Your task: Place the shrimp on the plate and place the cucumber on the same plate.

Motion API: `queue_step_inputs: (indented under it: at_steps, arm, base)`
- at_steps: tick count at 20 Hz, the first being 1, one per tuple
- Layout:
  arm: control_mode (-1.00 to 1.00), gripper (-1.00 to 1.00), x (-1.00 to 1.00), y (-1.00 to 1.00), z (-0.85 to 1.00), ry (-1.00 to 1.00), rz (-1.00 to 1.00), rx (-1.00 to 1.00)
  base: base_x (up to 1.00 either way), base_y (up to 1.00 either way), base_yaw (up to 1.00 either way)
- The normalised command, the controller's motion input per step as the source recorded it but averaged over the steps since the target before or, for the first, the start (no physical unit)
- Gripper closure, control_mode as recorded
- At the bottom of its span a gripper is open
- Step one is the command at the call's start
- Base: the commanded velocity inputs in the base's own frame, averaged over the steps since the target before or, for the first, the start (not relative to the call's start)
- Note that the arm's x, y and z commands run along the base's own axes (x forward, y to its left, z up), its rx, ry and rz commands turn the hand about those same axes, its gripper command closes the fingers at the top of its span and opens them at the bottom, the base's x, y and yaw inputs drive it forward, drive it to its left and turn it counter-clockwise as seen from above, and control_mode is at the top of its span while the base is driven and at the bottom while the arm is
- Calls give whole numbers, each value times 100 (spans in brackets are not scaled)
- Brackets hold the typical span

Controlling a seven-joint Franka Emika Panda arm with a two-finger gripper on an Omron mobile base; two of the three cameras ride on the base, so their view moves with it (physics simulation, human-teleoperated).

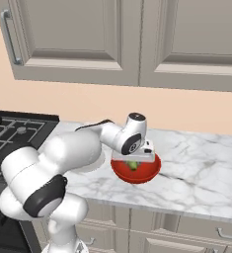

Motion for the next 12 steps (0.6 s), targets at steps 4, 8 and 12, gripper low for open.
queue_step_inputs:
  at_steps: [4, 8, 12]
  arm:
    - [-100, 100, -25, 23, 80, 0, -1, 0]
    - [-100, 100, -29, 49, 34, 0, -9, 1]
    - [-100, 100, -9, 80, 10, -1, -9, 0]
  base:
    - [0, 0, 0]
    - [0, 0, 0]
    - [0, 0, 0]
